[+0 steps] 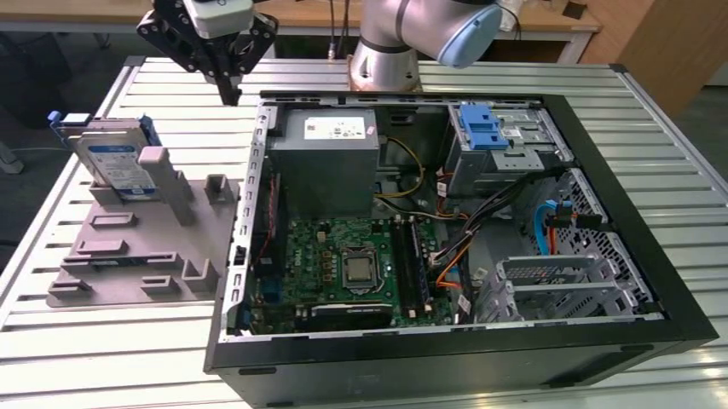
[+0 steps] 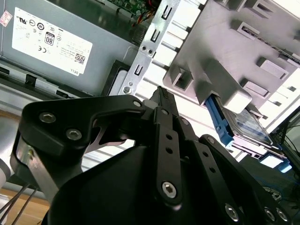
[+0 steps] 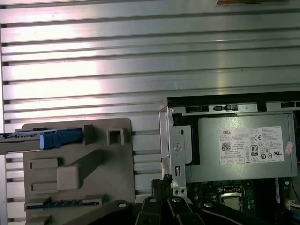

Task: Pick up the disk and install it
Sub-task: 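Reach for the disk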

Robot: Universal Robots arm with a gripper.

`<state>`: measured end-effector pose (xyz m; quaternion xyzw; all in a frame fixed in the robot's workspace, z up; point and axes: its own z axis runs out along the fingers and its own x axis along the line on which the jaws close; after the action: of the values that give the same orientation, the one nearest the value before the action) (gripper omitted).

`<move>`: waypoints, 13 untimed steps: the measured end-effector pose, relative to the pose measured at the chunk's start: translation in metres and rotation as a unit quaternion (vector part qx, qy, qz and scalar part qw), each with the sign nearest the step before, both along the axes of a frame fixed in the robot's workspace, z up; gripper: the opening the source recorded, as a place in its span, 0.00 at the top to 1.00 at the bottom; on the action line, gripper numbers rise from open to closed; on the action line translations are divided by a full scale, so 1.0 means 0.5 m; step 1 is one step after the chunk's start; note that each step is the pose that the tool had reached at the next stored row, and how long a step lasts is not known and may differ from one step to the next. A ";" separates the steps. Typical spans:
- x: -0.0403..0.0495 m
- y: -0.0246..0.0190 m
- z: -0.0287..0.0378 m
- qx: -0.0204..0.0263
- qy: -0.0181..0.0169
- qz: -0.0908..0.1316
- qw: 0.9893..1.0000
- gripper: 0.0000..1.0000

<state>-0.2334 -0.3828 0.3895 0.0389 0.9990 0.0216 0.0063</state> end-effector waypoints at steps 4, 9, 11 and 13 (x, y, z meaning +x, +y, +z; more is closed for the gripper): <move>-0.003 0.0000 -0.001 0.000 0.000 0.000 1.000 0.89; -0.010 0.0010 -0.002 0.000 0.000 0.000 1.000 0.89; -0.014 0.0021 -0.003 0.000 0.001 0.000 1.000 0.89; -0.020 0.0034 -0.004 0.000 0.001 0.000 1.000 0.89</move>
<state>-0.2433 -0.3811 0.3878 0.0389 0.9990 0.0215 0.0056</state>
